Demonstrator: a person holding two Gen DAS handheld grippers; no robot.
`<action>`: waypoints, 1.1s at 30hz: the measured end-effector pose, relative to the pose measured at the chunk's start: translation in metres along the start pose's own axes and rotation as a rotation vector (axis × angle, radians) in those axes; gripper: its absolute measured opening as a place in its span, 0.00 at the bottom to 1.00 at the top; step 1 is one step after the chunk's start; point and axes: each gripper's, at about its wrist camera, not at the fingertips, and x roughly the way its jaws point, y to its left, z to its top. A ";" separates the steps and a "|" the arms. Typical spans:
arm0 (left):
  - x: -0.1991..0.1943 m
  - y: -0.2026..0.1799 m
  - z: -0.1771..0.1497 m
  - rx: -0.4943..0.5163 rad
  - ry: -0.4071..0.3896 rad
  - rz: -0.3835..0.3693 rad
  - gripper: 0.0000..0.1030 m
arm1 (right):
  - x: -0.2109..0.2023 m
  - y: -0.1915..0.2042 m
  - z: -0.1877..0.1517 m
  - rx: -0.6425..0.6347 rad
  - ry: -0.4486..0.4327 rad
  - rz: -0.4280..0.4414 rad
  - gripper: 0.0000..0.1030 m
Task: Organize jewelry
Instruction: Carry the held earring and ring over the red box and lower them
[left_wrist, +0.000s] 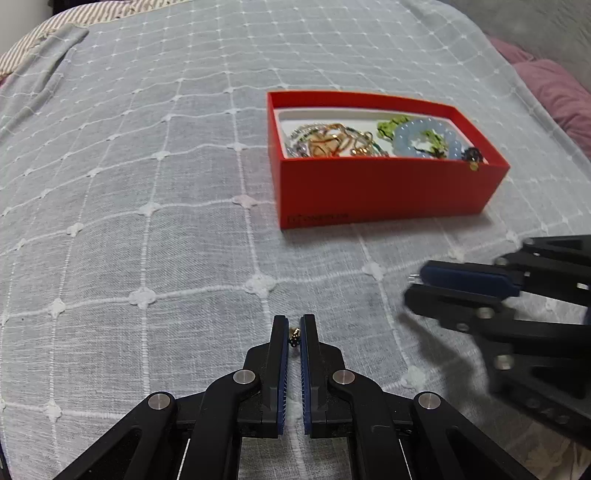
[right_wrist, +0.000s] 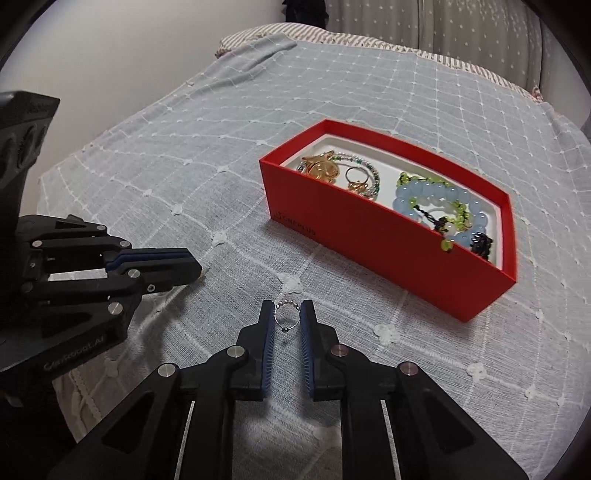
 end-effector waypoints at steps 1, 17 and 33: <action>0.000 0.000 0.001 0.000 -0.004 0.004 0.03 | -0.003 -0.001 0.000 0.003 -0.003 0.000 0.14; -0.009 -0.010 0.025 -0.016 -0.067 -0.005 0.03 | -0.041 -0.017 0.012 0.038 -0.073 -0.037 0.14; -0.007 -0.021 0.076 -0.070 -0.171 -0.093 0.02 | -0.059 -0.068 0.034 0.184 -0.152 -0.099 0.14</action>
